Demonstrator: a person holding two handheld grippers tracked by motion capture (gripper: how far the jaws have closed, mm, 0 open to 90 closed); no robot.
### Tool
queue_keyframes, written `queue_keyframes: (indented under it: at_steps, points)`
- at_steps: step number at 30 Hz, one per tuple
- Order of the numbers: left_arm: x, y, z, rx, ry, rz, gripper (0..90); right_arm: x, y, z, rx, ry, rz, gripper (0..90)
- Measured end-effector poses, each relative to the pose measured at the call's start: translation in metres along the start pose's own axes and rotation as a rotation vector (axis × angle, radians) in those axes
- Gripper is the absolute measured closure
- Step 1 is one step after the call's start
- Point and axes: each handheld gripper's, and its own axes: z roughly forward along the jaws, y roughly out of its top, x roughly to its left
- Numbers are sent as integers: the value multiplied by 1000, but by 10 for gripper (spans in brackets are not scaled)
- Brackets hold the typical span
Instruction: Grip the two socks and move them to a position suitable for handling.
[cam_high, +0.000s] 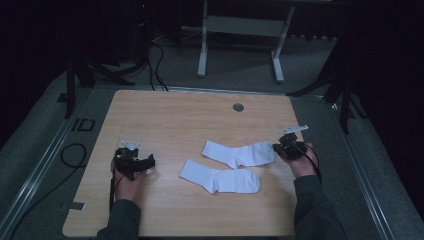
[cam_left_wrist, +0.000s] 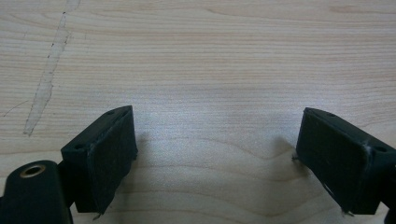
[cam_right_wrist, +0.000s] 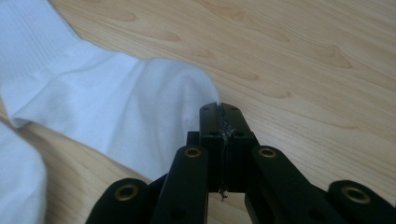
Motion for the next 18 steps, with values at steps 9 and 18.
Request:
queue_keyframes:
  at_steps: [9, 18]
  points:
    - [0, 0, 0, 1, 0, 1, 121, 0, 4, -6, -31, -33, 8, 738]
    - [0, 0, 0, 0, 0, 0, 121, 15, 16, -9, -64, 23, -29, 668]
